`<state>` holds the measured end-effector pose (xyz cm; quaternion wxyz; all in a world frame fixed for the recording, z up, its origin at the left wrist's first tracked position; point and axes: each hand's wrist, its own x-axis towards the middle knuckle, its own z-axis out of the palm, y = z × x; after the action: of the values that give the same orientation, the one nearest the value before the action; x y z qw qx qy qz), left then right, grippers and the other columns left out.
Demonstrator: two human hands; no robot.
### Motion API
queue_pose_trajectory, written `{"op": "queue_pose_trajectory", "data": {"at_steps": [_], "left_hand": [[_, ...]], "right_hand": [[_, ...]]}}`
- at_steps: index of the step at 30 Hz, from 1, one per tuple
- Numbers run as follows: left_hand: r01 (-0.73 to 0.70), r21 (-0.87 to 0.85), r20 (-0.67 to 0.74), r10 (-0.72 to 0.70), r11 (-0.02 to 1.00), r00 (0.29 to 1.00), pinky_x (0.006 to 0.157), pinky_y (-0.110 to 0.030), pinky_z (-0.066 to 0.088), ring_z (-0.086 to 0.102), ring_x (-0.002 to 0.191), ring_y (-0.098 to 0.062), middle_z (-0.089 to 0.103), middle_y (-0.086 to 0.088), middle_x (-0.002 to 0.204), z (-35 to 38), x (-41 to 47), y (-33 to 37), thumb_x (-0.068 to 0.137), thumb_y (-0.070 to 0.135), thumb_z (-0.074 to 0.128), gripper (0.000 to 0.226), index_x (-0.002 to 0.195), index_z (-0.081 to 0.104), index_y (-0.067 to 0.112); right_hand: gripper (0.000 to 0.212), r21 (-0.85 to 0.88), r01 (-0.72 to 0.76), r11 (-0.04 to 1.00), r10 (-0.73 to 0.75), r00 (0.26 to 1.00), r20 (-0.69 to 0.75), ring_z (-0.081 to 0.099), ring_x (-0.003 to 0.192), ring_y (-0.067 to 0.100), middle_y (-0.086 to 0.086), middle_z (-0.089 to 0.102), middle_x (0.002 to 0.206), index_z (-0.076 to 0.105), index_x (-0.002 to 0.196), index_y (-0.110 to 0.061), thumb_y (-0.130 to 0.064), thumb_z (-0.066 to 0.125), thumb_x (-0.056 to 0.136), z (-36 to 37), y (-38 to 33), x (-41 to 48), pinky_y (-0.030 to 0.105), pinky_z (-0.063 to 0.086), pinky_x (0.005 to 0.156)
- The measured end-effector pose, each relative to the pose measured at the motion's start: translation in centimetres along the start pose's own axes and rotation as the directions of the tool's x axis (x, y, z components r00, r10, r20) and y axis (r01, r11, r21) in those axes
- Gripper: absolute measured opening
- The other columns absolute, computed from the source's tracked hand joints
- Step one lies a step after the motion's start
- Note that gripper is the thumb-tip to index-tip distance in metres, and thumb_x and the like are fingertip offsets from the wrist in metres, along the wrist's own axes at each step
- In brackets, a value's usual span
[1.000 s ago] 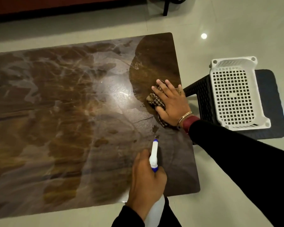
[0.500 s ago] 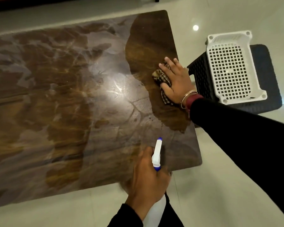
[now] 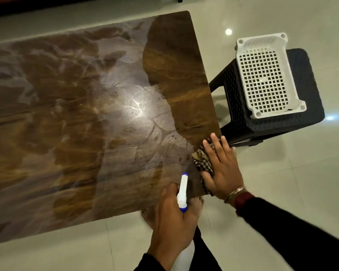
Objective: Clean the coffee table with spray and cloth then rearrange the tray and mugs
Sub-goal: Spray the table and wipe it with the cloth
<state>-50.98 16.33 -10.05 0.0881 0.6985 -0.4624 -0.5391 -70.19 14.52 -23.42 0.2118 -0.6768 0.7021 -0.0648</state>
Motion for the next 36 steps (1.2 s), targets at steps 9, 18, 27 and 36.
{"op": "queue_pose_trajectory", "data": {"at_steps": [9, 18, 27, 36], "left_hand": [[0.15, 0.007, -0.029, -0.15, 0.989, 0.988, 0.107, -0.041, 0.049, 0.059, 0.113, -0.019, 0.061, 0.005, 0.124, -0.4, -1.4, -1.6, 0.085, 0.018, 0.072, 0.052, 0.131, 0.05, 0.032], [0.121, -0.039, -0.107, -0.125, 0.992, 0.986, 0.078, -0.022, 0.049, 0.056, 0.081, -0.014, 0.053, 0.016, 0.088, -2.7, -0.3, -1.0, 0.083, 0.012, 0.074, 0.039, 0.098, 0.046, 0.034], [-0.019, 0.028, -0.097, 0.022, 0.999, 0.995, 0.091, -0.028, 0.051, 0.059, 0.095, -0.006, 0.059, 0.017, 0.104, -6.6, 2.4, 0.4, 0.09, 0.017, 0.063, 0.045, 0.122, 0.047, 0.045], [-0.065, 0.033, -0.097, 0.068, 0.997, 0.993, 0.065, -0.018, 0.042, 0.057, 0.079, -0.016, 0.057, -0.001, 0.09, -10.0, 4.9, 0.5, 0.081, 0.006, 0.063, 0.025, 0.097, 0.056, 0.024]], "right_hand": [[0.084, -0.202, 0.12, 0.972, -0.122, 0.992, 0.001, 0.028, 0.156, 0.031, 0.005, 0.021, 0.171, 0.033, 0.161, -0.026, -0.051, 0.066, 0.088, 7.3, -10.7, -1.8, 0.058, 0.031, 0.118], [0.088, 0.001, -0.429, 0.903, 0.424, 0.894, -0.144, 0.012, 0.159, 0.036, 0.009, 0.015, 0.173, 0.026, 0.163, -0.02, -0.051, 0.047, 0.083, 3.1, -7.0, 0.3, 0.069, 0.015, 0.121], [0.052, -0.113, -0.005, 0.994, -0.001, 0.999, -0.054, 0.042, 0.149, 0.029, 0.005, 0.031, 0.167, 0.029, 0.16, -0.024, -0.031, 0.023, 0.109, 8.6, -17.0, 2.4, 0.057, 0.049, 0.106], [0.086, 0.003, -0.463, 0.886, 0.457, 0.874, -0.165, 0.01, 0.159, 0.039, 0.011, 0.013, 0.173, 0.025, 0.163, -0.016, -0.048, 0.044, 0.086, 2.5, -11.1, 9.9, 0.069, 0.014, 0.122]]}}
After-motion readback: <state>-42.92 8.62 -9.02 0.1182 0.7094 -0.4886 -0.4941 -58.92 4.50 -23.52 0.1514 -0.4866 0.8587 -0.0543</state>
